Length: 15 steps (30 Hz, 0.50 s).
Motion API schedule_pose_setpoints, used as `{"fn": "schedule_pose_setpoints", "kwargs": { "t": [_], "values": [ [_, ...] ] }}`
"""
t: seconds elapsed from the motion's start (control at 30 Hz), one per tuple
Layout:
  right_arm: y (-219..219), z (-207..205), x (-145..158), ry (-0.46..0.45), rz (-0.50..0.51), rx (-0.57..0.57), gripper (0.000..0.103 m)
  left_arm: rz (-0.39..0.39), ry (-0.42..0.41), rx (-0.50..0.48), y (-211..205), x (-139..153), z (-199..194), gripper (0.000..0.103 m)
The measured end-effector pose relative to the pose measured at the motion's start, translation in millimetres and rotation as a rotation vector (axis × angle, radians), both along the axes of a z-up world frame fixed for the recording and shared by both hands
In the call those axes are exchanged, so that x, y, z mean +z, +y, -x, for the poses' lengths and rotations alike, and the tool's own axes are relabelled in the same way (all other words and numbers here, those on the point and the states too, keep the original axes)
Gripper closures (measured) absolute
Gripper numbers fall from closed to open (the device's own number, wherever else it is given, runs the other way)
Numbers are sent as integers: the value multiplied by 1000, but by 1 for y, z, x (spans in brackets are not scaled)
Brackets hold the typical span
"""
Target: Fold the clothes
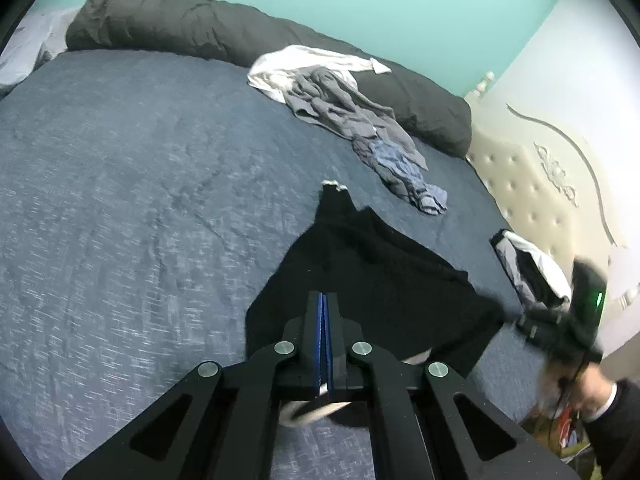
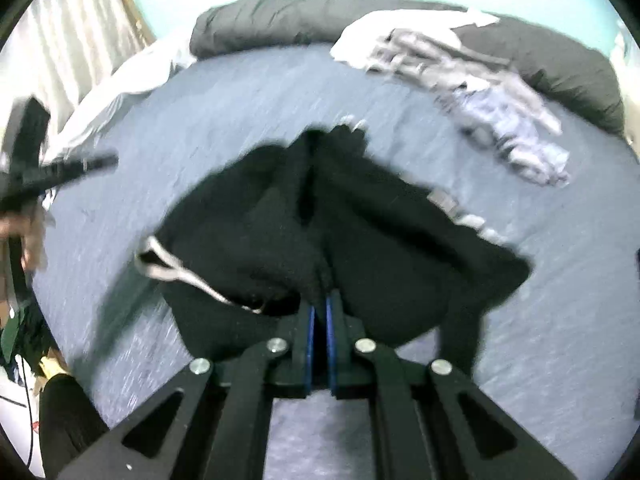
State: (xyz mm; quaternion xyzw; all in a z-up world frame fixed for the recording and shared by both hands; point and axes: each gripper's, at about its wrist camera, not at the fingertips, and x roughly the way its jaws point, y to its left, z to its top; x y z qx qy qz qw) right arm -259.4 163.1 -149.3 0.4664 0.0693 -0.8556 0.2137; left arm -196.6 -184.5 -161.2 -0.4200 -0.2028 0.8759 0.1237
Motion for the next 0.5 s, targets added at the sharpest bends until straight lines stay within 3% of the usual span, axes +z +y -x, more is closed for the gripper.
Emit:
{"fn": "schedule_pose_setpoints", "kwargs": {
  "t": [0.17, 0.37, 0.5],
  "values": [
    [26, 33, 25, 93, -98, -55, 99, 12, -29, -59, 24, -13, 0, 103],
    [38, 48, 11, 3, -49, -32, 98, 22, -48, -198, 61, -20, -2, 100],
    [31, 39, -4, 1, -80, -16, 98, 85, -56, -281, 81, -22, -13, 76]
  ]
}}
